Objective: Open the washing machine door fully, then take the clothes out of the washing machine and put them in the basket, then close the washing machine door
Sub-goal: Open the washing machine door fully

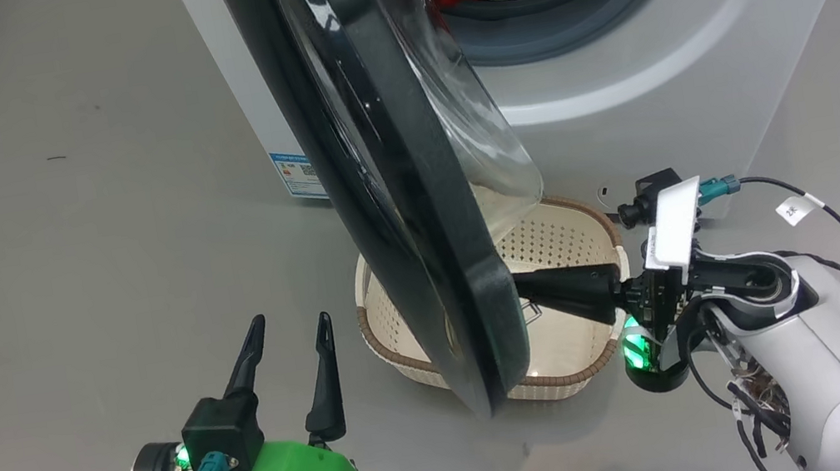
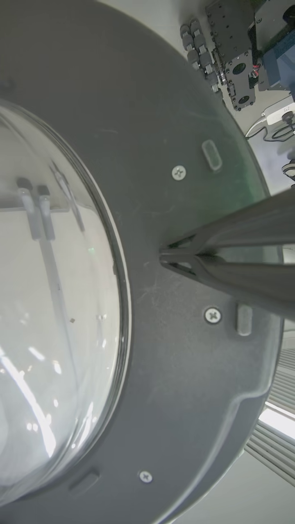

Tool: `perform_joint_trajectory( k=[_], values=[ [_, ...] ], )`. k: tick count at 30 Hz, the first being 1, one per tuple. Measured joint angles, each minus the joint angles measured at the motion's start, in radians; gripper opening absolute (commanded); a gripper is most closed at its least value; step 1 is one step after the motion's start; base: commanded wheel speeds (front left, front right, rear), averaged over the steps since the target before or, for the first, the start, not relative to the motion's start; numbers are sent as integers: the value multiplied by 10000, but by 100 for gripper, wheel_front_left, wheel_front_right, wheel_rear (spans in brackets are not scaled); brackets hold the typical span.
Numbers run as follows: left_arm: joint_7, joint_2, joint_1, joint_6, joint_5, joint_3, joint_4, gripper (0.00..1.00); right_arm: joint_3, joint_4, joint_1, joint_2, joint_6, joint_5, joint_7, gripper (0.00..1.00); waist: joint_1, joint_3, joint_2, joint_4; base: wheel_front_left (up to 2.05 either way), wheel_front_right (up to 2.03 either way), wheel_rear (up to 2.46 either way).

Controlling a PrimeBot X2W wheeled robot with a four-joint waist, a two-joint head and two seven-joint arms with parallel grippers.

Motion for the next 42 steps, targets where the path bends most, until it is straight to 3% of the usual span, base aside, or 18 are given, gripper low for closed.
perform_joint_trajectory(
  k=[10, 23, 34, 41, 42],
  values=[
    [0, -4, 91, 0, 0, 102, -19, 100, 1068, -431, 273, -12, 0, 554, -518, 0, 0, -14, 0, 181, 0, 0, 0],
    [0, -2, 190, 0, 0, 280, -115, 100, 1450, -767, 412, 6, 15, 1080, -1365, 0, 0, 13, 0, 178, 0, 0, 0],
    [0, -4, 193, 0, 0, 318, -132, 100, 510, -1114, 879, 13, 29, 1369, -2359, 0, 0, 48, 0, 4, 0, 0, 0],
    [0, -4, 198, 0, 2, 433, -144, 100, -539, -2313, 1313, 31, 81, 1369, -3287, 0, 0, 43, 0, -108, 0, 0, 0],
    [0, -4, 198, 0, 2, 441, -150, 100, -619, -2500, 1414, 27, 81, 1235, -3428, 13, 0, 44, 0, -122, 0, 0, 0]
  ],
)
